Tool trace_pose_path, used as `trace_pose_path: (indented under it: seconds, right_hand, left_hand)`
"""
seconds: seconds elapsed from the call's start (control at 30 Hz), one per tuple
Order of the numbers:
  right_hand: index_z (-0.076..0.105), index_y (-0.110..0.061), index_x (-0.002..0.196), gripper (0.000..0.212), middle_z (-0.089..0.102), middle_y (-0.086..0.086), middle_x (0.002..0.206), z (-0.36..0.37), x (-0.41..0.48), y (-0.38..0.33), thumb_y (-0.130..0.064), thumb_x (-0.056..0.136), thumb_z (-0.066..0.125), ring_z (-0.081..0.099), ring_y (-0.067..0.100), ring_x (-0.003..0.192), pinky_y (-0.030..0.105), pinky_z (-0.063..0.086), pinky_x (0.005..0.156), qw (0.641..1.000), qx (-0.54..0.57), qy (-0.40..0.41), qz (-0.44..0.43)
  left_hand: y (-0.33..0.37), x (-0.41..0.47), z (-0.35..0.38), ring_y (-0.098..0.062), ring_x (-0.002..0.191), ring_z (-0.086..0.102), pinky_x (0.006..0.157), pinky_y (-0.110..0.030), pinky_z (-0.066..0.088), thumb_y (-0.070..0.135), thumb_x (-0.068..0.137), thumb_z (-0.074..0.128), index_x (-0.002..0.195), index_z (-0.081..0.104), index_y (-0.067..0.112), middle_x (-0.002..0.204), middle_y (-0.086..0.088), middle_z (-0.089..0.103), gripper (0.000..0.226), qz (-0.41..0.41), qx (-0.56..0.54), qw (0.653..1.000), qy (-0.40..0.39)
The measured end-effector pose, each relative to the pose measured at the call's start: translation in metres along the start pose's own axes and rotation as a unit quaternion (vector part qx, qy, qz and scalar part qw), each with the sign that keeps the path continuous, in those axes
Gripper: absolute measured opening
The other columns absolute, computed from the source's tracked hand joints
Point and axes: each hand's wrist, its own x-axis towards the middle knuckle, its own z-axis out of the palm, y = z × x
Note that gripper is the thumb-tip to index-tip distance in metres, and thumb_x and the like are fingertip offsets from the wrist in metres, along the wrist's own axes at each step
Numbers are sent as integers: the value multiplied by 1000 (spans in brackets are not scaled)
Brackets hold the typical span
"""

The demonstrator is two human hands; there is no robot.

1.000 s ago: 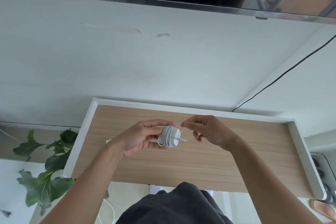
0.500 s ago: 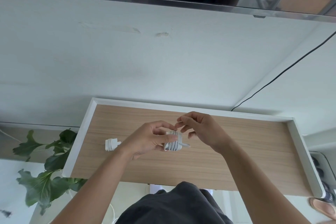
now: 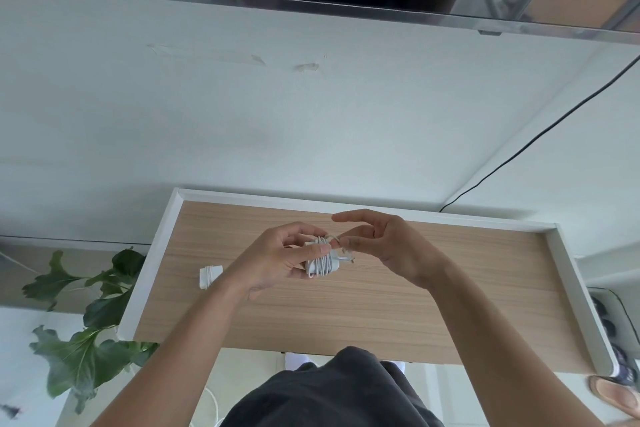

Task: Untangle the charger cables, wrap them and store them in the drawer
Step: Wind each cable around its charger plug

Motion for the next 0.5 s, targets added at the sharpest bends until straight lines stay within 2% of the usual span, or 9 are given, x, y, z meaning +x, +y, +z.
trace_pose_path:
  seconds: [0.1,0.2,0.3,0.37,0.5]
  right_hand:
    - [72,-22,137,37,85,12,113,3,3,7,-15,102,80,79,22,106,35,54,106,1000,22,9,-17]
    - [74,-21,134,34,85,13,111,6,4,13,-18,100,81,79,32,110,45,56,111,999,28,18,-29]
    - [75,-20,131,35,85,12,110,9,4,14,-22,97,83,79,25,103,50,54,114,998,36,28,-37]
    - [77,-20,129,32,85,13,108,11,5,13,-21,97,83,77,21,97,50,55,110,998,33,37,-40]
    - [79,-26,123,24,86,9,105,11,6,10,-23,100,83,74,21,96,47,49,91,997,5,63,-38]
  left_hand:
    - [0,0,-2,-30,111,81,96,-47,68,27,95,87,121,83,24,120,-16,80,27,-8,5,1000,-14]
    - [1,-1,-7,-32,114,80,96,-46,68,29,95,87,121,83,26,121,-19,79,27,-23,12,999,-33]
    - [1,-2,-12,-30,115,80,97,-44,68,31,95,87,123,83,27,123,-18,80,29,-29,11,999,-45]
    - [2,-2,-14,-28,114,81,96,-43,68,30,95,87,124,83,27,122,-16,81,29,-29,6,999,-44]
    - [4,1,-19,-31,115,80,99,-46,67,29,94,87,124,83,26,124,-17,81,30,-32,1,998,-49]
